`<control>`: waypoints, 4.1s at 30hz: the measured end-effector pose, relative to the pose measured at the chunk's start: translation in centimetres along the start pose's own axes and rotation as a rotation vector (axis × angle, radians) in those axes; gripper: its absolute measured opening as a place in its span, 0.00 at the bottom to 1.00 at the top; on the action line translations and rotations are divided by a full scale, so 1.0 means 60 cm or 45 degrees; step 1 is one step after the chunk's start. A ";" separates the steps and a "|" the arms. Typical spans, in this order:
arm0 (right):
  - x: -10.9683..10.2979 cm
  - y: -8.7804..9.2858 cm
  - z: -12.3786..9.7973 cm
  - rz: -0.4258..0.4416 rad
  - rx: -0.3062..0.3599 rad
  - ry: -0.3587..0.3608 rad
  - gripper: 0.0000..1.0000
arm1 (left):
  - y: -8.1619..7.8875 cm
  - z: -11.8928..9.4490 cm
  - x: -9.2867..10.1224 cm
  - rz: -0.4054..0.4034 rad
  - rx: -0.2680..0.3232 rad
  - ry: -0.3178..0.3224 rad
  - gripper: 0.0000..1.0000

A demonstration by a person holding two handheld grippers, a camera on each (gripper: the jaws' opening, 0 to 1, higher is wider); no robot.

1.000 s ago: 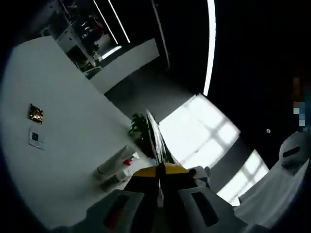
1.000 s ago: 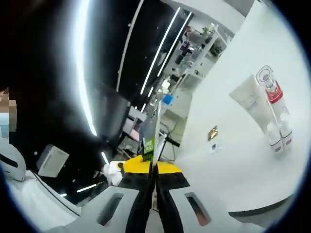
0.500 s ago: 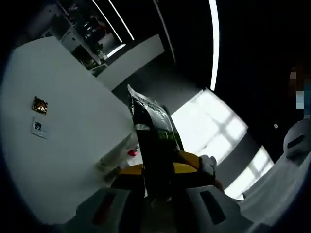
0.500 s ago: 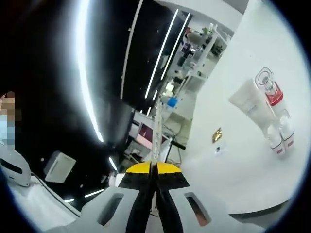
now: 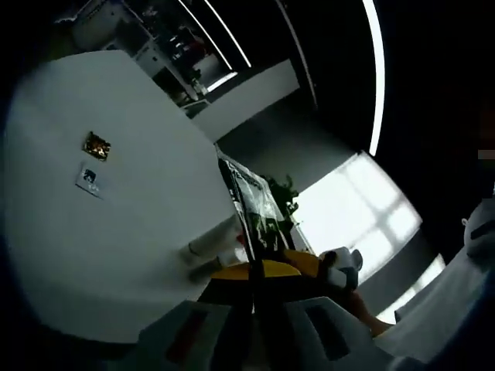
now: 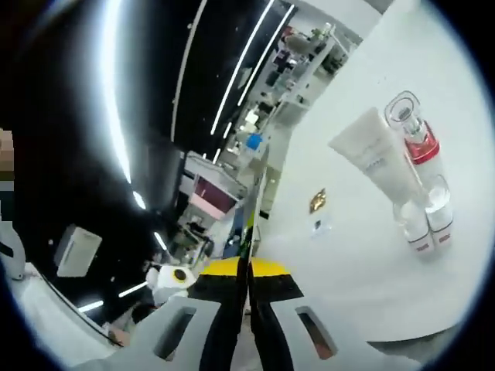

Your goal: Arrange the skincare products in the storage area until every visible bottle or jar stands upright without overlapping.

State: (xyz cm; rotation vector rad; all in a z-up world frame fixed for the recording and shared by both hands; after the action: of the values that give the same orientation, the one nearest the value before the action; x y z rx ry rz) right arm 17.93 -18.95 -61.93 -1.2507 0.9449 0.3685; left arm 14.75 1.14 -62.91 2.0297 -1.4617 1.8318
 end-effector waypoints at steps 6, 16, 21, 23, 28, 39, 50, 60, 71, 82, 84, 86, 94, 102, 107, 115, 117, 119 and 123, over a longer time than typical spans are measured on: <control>0.003 0.004 -0.009 -0.275 -0.195 -0.003 0.29 | 0.003 0.012 -0.001 -0.045 -0.017 0.034 0.00; -0.012 0.016 -0.008 -0.497 -0.361 -0.076 0.68 | 0.002 0.024 0.001 -0.063 -0.043 0.044 0.00; -0.016 0.019 -0.010 -0.549 -0.410 -0.102 0.81 | 0.004 0.028 0.000 -0.078 -0.047 0.042 0.00; -0.016 0.019 -0.011 -0.577 -0.429 -0.098 0.84 | 0.006 0.030 -0.002 -0.097 -0.047 0.043 0.00; -0.008 0.021 -0.018 -0.644 -0.489 -0.059 0.91 | 0.010 0.035 -0.005 -0.108 -0.058 0.031 0.00; 0.002 0.023 -0.033 -0.685 -0.548 0.018 0.99 | 0.022 0.054 -0.024 -0.094 -0.099 -0.013 0.00; 0.012 0.017 -0.055 -0.687 -0.545 0.094 0.99 | 0.026 0.076 -0.047 -0.075 -0.143 -0.060 0.00; 0.020 0.010 -0.069 -0.684 -0.526 0.151 0.99 | 0.030 0.103 -0.066 -0.042 -0.191 -0.095 0.00; 0.032 -0.005 -0.087 -0.698 -0.528 0.207 0.99 | 0.037 0.137 -0.095 -0.007 -0.255 -0.153 0.00; 0.042 -0.017 -0.106 -0.684 -0.489 0.265 0.99 | 0.051 0.154 -0.111 0.040 -0.303 -0.212 0.00; 0.043 -0.018 -0.108 -0.682 -0.487 0.269 0.99 | 0.052 0.155 -0.114 0.039 -0.305 -0.228 0.00; 0.044 -0.018 -0.109 -0.681 -0.485 0.275 0.99 | 0.054 0.157 -0.117 0.050 -0.316 -0.254 0.00; 0.047 -0.018 -0.111 -0.675 -0.484 0.279 0.99 | 0.061 0.161 -0.127 0.075 -0.338 -0.376 0.00; 0.046 -0.016 -0.109 -0.669 -0.493 0.274 0.99 | 0.060 0.164 -0.134 0.168 -0.366 -0.425 0.01; 0.048 -0.016 -0.110 -0.667 -0.495 0.273 0.99 | 0.058 0.164 -0.144 0.359 -0.405 -0.502 0.07; 0.049 -0.015 -0.110 -0.664 -0.502 0.271 0.99 | 0.054 0.166 -0.155 0.522 -0.422 -0.564 0.11; 0.050 -0.015 -0.110 -0.666 -0.502 0.272 0.99 | 0.051 0.165 -0.158 0.554 -0.422 -0.572 0.12; 0.050 -0.015 -0.111 -0.665 -0.500 0.274 0.99 | 0.055 0.166 -0.154 0.570 -0.425 -0.576 0.13; 0.051 -0.015 -0.111 -0.663 -0.504 0.279 0.99 | 0.054 0.167 -0.157 0.625 -0.432 -0.593 0.14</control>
State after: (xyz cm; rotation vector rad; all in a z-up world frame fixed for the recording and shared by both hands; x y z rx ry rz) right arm 17.67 -26.09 -63.82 -1.8704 0.7076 0.0011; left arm 21.56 -0.89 -75.10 2.1351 -2.3779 1.1150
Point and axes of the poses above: the point that each gripper's makers call its tool centre point, and the gripper's own axes: z roughly forward along the fingers, x roughly to its right, y roughly out of its underside, the point moved 10 cm from there along -z, roughly backward along the fingers, and after that the axes turned 12 degrees about -y, right-handed, at the moved point
